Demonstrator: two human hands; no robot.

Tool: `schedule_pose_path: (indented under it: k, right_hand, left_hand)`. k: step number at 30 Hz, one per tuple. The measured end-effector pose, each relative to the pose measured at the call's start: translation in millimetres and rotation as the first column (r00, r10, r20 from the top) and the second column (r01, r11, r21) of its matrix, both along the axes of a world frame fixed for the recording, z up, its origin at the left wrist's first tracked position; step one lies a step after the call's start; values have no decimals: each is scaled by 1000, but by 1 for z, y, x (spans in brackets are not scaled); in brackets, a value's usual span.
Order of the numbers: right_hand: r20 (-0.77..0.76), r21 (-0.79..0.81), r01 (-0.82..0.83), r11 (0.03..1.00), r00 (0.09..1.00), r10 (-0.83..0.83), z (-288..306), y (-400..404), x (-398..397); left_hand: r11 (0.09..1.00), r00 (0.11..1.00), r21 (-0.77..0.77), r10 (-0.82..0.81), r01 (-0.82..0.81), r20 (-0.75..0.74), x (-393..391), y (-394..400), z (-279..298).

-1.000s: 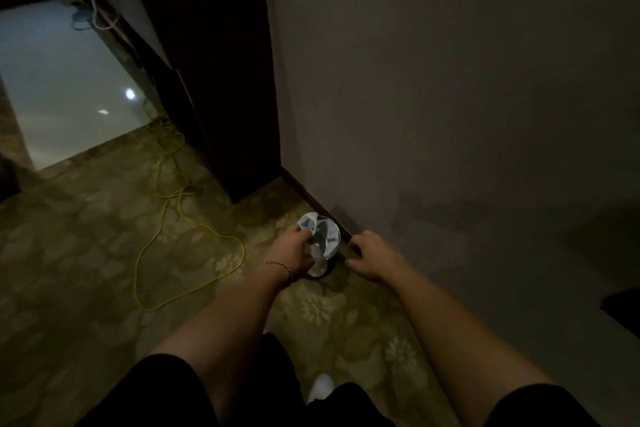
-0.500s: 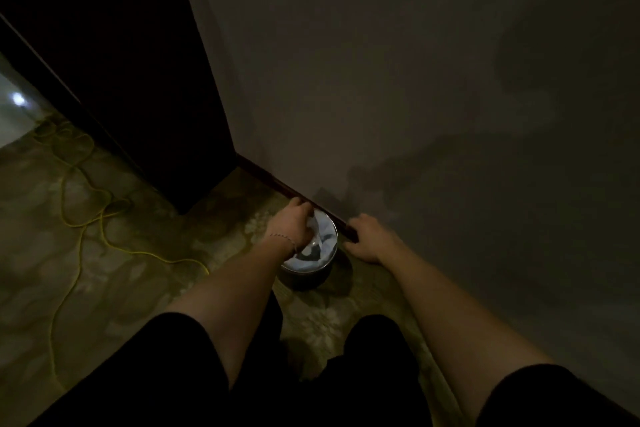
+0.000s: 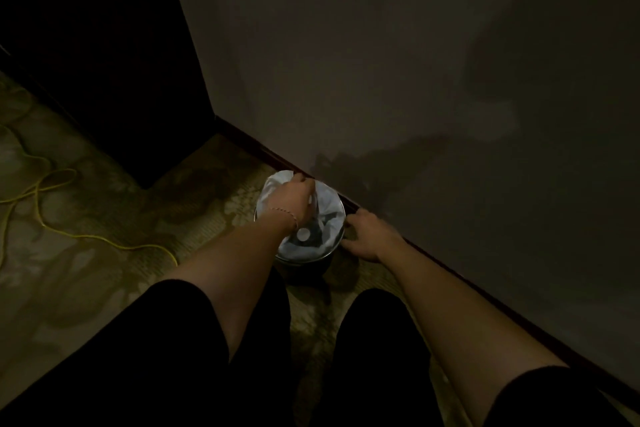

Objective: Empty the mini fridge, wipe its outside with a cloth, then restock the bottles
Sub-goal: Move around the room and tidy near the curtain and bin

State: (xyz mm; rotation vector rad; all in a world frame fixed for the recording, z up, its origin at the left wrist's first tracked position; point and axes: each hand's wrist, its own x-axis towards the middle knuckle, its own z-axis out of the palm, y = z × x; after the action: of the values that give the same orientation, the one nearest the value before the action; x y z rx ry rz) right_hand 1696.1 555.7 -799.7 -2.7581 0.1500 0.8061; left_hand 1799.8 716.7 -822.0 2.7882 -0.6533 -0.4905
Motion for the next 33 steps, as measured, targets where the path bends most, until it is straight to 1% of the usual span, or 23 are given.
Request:
schedule_pose_path:
  k: [2, 4, 7, 10, 13, 15, 16, 20, 23, 27, 30, 33]
  right_hand:
    - [-6, -1, -12, 1000, 1000, 12, -13, 1, 1]
    - [-5, 0, -14, 1000, 1000, 14, -21, 2, 0]
    - [4, 23, 12, 1000, 1000, -12, -19, 0, -4]
    - [-17, 54, 33, 998, 999, -32, 8, -3, -13]
    - [-29, 62, 51, 997, 998, -49, 62, -6, -26]
    - [-29, 66, 74, 995, 997, -72, 107, -10, -36]
    - [-25, 72, 90, 993, 996, -88, 131, -14, -41]
    - [16, 88, 129, 988, 991, -131, 242, -34, -64]
    - [58, 108, 163, 981, 984, -170, 324, -56, -85]
    - [107, 68, 169, 983, 979, -176, 430, -83, -118]
    - [138, 30, 188, 982, 972, -190, 493, -102, -145]
    - [178, 4, 226, 974, 958, -223, 537, -119, -176]
  left_hand:
    - [1000, 1000, 5, -4, 5, -21, -1, -3, -14]
    - [999, 999, 45, -17, 18, -28, -5, -5, -19]
    - [997, 999, 80, -10, 13, -38, -14, -4, -15]
    - [995, 997, 91, -34, 40, -74, -23, -1, 11]
    - [996, 994, 86, -27, 37, -109, -31, 0, 55]
    - [997, 994, 75, -21, 28, -103, -40, -5, 103]
    - [998, 994, 64, -16, 23, -104, -46, -9, 136]
    - [996, 992, 55, -69, 75, -103, -70, -32, 258]
    - [993, 990, 18, -114, 116, -83, -92, -53, 343]
    - [989, 988, 15, -144, 145, -57, -127, -84, 450]
    - [983, 982, -13, -185, 185, -31, -152, -105, 513]
    - [973, 973, -35, -229, 229, 11, -179, -122, 557]
